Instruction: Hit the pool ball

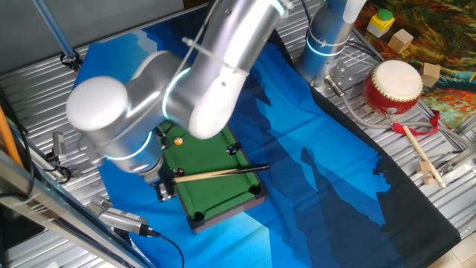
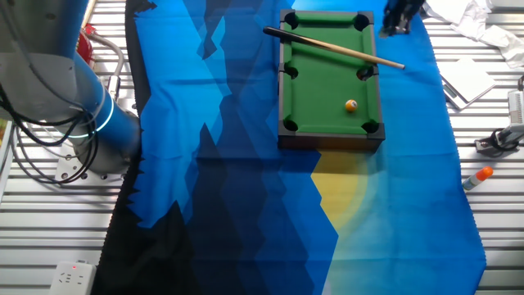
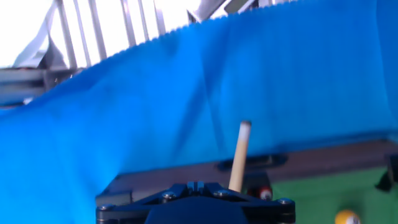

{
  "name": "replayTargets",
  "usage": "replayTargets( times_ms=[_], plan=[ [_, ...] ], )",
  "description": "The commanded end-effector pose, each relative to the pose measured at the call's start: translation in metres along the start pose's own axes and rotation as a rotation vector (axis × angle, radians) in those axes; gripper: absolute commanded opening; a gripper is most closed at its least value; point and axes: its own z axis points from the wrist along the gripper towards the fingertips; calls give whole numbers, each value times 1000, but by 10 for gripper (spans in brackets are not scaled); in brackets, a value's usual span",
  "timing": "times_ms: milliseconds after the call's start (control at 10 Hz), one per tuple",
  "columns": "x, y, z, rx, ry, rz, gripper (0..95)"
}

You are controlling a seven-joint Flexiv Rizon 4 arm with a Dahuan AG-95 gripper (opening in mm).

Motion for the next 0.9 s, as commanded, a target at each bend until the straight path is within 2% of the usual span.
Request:
replayTargets(
  times_ms=[100,300,600,900],
  plan=[
    [-4,-2,4,12,-1,-15,0],
    [-11,-8,12,40,-6,-30,0],
    [-21,-19,17,65,-10,-52,0],
    [-33,-24,23,72,-13,-53,0]
  ],
)
